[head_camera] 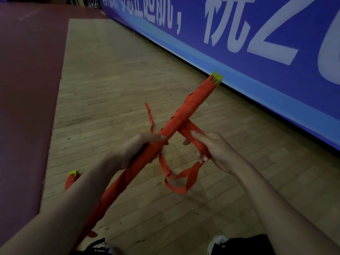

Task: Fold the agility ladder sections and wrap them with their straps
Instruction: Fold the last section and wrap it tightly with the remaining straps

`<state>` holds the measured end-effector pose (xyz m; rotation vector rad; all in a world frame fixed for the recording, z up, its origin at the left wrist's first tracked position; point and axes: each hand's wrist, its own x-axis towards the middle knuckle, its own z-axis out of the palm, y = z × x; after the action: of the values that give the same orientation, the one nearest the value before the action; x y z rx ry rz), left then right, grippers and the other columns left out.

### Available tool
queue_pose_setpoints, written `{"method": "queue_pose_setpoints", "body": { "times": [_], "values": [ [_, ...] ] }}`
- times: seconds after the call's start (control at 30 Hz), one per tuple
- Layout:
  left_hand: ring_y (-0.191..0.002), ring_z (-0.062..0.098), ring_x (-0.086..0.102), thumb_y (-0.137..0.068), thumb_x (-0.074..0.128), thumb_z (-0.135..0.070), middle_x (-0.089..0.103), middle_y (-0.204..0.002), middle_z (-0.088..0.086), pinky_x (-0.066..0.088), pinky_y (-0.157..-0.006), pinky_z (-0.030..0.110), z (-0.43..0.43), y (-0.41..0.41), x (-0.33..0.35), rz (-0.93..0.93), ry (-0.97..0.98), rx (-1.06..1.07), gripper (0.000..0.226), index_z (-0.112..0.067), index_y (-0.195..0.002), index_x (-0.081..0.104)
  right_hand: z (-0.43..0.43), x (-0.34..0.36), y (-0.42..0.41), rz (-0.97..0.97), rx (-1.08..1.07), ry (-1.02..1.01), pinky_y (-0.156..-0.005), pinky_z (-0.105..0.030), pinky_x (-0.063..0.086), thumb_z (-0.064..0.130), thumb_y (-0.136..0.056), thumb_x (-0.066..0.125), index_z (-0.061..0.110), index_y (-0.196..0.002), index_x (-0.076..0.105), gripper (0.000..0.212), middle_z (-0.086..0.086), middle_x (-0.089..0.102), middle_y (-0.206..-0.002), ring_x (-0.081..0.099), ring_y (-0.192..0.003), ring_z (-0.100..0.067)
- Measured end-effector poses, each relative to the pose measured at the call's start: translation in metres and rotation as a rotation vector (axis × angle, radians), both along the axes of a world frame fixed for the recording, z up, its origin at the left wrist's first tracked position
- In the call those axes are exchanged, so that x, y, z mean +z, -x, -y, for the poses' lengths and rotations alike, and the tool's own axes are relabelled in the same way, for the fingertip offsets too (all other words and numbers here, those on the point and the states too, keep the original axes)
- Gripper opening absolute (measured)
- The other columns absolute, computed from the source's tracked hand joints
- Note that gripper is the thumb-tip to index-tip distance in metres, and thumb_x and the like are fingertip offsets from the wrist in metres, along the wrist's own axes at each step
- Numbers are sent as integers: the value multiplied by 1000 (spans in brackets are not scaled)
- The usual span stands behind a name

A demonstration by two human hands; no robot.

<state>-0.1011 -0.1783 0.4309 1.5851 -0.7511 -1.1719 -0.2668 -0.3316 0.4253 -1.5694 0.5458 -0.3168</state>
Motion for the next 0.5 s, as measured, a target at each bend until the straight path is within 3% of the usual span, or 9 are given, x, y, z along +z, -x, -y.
{"method": "queue_pose_setpoints", "body": {
  "times": [0.1,0.23,0.3,0.37,0.43,0.5],
  "values": [
    [-61,12,54,-70,72,-44,60,-77,6,42,-57,25,6,8,2,109,-22,85,46,-7,-96,66,-1,4,-2,-1,-39,23,-41,-20,37,30,-99,48,1,-93,70,36,-4,49,-45,37,-32,-9],
    [-61,9,58,-83,69,-34,64,-76,-1,44,-50,13,19,21,-2,301,-15,203,19,-17,-92,68,-9,7,-8,-23,-128,119,-40,-23,33,24,-101,43,-5,-94,67,38,-5,48,-41,34,-30,-11],
    [-71,13,61,-81,72,-32,66,-81,-2,47,-61,18,23,25,-6,355,7,226,12,-25,-89,66,-10,4,-11,-64,-165,180,-41,-25,32,24,-101,43,-7,-92,65,39,-5,48,-40,34,-29,-11],
    [-82,17,64,-78,73,-39,70,-89,1,49,-74,28,26,26,-15,469,32,230,22,-28,-96,67,-9,0,-13,-119,-202,232,-42,-25,33,26,-100,42,-8,-89,65,43,-2,47,-40,38,-31,-10],
    [-93,18,66,-68,67,-60,71,-99,-3,52,-83,36,25,28,-23,687,8,249,51,-35,-113,63,-9,-1,-13,-174,-224,289,-48,-25,35,30,-99,41,-7,-86,66,46,3,47,-38,44,-35,-8],
    [-104,22,62,-67,64,-66,66,-113,-1,50,-88,41,24,30,-27,881,-24,256,69,-37,-129,53,-10,1,-14,-217,-231,308,-53,-27,36,34,-96,42,-7,-84,68,50,2,48,-39,47,-37,-6]
  ]
}}
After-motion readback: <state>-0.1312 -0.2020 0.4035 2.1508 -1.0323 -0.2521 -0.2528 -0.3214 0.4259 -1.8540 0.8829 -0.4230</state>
